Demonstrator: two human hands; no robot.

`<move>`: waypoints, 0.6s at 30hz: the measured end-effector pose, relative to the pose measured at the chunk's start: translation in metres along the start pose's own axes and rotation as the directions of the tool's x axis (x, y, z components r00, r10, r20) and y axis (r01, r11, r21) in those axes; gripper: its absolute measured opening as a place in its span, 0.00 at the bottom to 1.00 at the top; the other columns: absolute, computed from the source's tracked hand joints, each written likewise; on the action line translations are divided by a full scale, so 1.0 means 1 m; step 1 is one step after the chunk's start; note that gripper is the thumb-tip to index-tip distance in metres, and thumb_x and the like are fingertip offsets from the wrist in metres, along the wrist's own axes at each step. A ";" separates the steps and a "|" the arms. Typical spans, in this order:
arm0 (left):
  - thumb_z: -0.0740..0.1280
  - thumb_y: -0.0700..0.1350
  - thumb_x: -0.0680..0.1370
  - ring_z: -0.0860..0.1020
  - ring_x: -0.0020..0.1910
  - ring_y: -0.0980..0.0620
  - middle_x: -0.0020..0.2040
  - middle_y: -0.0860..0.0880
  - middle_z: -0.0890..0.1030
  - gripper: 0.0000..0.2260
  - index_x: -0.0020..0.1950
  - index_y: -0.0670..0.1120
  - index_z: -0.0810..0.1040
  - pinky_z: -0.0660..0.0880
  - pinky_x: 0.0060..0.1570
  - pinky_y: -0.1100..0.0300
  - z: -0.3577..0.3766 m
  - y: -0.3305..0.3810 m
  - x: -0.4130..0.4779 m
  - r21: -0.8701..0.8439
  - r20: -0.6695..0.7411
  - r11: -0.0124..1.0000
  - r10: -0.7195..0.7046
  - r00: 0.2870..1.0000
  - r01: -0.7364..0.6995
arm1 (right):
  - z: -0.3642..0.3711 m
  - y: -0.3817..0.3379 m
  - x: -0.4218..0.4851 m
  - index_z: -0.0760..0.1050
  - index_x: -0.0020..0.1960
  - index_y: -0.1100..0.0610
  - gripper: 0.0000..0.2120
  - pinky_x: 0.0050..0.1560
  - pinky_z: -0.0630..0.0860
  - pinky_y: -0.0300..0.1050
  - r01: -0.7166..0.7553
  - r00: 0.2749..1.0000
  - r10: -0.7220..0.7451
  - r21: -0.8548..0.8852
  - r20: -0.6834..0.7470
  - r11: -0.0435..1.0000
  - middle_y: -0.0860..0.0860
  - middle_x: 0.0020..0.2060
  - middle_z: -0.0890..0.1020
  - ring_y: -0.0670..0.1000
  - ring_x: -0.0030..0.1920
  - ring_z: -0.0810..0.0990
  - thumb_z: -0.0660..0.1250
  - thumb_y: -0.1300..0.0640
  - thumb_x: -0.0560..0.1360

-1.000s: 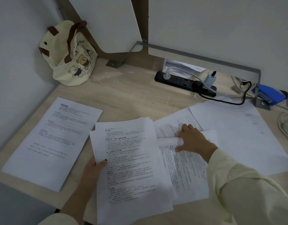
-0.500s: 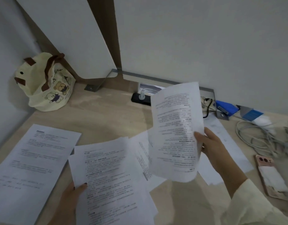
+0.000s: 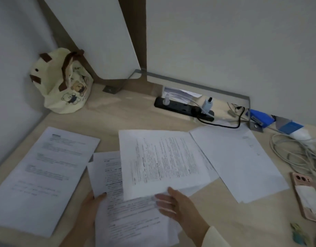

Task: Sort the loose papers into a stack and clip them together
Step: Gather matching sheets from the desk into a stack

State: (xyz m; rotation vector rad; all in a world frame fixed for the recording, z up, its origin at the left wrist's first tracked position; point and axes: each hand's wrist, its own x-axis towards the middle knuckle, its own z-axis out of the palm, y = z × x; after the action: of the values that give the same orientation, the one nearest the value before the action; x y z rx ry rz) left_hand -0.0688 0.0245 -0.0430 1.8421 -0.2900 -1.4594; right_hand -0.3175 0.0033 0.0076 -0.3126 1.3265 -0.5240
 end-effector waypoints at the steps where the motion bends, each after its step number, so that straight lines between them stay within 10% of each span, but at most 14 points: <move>1: 0.61 0.39 0.79 0.74 0.58 0.38 0.59 0.35 0.76 0.12 0.58 0.34 0.75 0.67 0.61 0.46 0.000 0.000 0.002 -0.012 -0.001 0.999 -0.034 0.999 0.034 | 0.009 0.002 -0.003 0.79 0.50 0.59 0.11 0.49 0.80 0.47 -0.074 0.991 0.090 -0.169 0.094 0.983 0.55 0.41 0.85 0.54 0.44 0.83 0.65 0.52 0.75; 5: 0.64 0.41 0.78 0.71 0.65 0.39 0.66 0.38 0.72 0.19 0.67 0.35 0.70 0.65 0.66 0.44 -0.002 -0.004 0.007 -0.021 -0.046 0.999 -0.026 0.999 0.025 | 0.026 -0.006 -0.001 0.80 0.45 0.56 0.09 0.46 0.79 0.39 0.007 0.931 0.211 -0.593 0.297 0.805 0.52 0.40 0.85 0.48 0.40 0.83 0.63 0.54 0.76; 10: 0.64 0.40 0.77 0.71 0.65 0.40 0.66 0.39 0.73 0.18 0.67 0.36 0.70 0.66 0.67 0.45 -0.002 -0.006 0.007 -0.011 -0.029 1.000 0.011 1.000 -0.012 | 0.009 -0.058 0.043 0.77 0.43 0.55 0.04 0.43 0.73 0.39 0.388 0.850 -0.526 -0.699 0.020 0.601 0.49 0.38 0.81 0.45 0.39 0.80 0.65 0.60 0.75; 18: 0.65 0.40 0.77 0.77 0.57 0.41 0.59 0.41 0.79 0.15 0.63 0.40 0.75 0.71 0.63 0.43 -0.006 -0.007 0.003 0.015 -0.021 0.999 0.034 0.999 -0.033 | -0.015 -0.111 0.096 0.61 0.70 0.59 0.34 0.66 0.62 0.53 0.004 0.796 -0.590 -0.975 -0.131 0.222 0.61 0.66 0.65 0.62 0.67 0.63 0.71 0.49 0.70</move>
State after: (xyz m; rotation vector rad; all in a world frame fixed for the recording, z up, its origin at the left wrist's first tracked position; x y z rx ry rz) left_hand -0.0638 0.0302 -0.0492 1.8549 -0.3204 -1.4173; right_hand -0.3379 -0.1400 -0.0203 -1.6388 2.0128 -0.0119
